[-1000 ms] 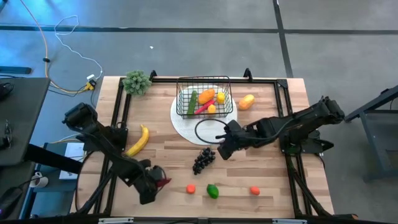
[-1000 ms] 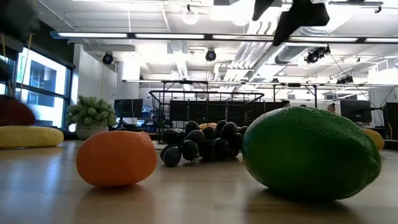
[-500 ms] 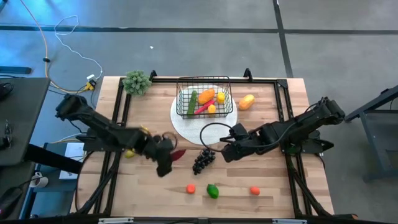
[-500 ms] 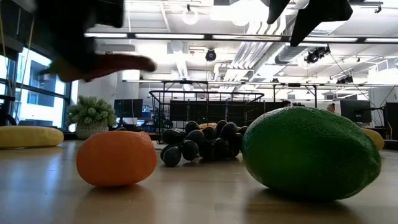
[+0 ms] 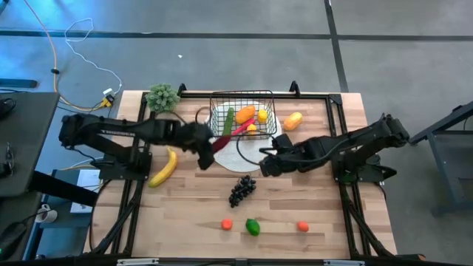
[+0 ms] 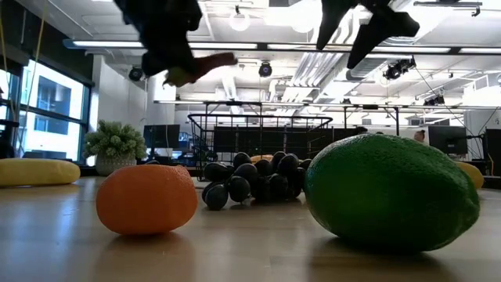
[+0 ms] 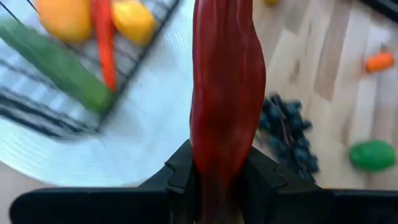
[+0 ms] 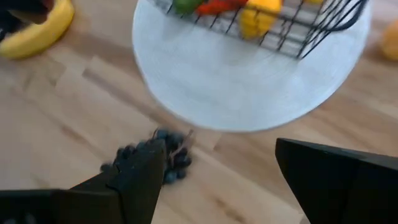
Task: Build produce basket
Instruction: Put the red chili pepper into the black wire basket
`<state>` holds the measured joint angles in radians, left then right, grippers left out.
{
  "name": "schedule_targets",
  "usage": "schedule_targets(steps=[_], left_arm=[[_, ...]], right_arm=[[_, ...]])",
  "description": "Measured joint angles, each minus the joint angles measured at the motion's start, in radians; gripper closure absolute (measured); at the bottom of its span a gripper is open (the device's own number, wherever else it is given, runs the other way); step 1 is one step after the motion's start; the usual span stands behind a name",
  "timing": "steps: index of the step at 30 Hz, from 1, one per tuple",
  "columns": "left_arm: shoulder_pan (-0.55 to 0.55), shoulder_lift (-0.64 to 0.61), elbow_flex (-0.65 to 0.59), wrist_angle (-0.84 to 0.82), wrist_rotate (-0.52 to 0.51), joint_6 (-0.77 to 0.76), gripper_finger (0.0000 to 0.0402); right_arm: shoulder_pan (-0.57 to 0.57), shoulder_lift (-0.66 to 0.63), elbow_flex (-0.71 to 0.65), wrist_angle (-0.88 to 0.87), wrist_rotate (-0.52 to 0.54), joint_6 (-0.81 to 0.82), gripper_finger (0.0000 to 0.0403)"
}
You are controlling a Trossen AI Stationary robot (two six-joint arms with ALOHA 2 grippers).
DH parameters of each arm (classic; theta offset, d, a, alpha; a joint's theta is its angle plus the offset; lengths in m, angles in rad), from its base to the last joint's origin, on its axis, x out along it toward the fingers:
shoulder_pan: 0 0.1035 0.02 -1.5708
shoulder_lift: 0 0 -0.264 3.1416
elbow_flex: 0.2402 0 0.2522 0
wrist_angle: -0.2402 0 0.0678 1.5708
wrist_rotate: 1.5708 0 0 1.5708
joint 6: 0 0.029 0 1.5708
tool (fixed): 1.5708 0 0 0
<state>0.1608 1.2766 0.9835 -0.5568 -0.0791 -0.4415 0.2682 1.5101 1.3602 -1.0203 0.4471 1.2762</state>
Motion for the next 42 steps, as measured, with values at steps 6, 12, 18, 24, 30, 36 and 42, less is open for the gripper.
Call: schedule_targets(steps=[6,12,18,24,30,36,42], left_arm=[[0.144,0.0,0.063,0.065,0.001,0.162,0.0335],[0.27,0.024,0.066,0.217,0.048,0.235,0.0335],[0.367,0.113,0.066,0.368,0.15,0.262,0.0335],[0.401,0.241,0.066,0.491,0.197,0.288,0.0332],[0.401,0.356,0.066,0.518,0.235,0.288,0.0331],[0.402,0.425,0.065,0.517,0.235,0.239,0.0329],[0.402,0.435,0.065,0.519,0.235,0.235,0.0289]], right_arm=[[-0.066,0.0,0.0,-0.005,0.032,-0.001,0.0119],[-0.126,0.0,0.0,-0.008,0.06,-0.001,0.0119],[-0.183,0.0,0.0,-0.008,0.068,-0.033,0.0119],[-0.227,0.0,0.0,-0.008,0.068,-0.066,0.0119],[-0.25,0.0,0.0,-0.008,0.068,-0.08,0.0119],[-0.255,0.0,0.0,-0.025,0.067,-0.08,0.0119],[-0.255,0.0,0.0,-0.037,0.066,-0.08,0.0119]])
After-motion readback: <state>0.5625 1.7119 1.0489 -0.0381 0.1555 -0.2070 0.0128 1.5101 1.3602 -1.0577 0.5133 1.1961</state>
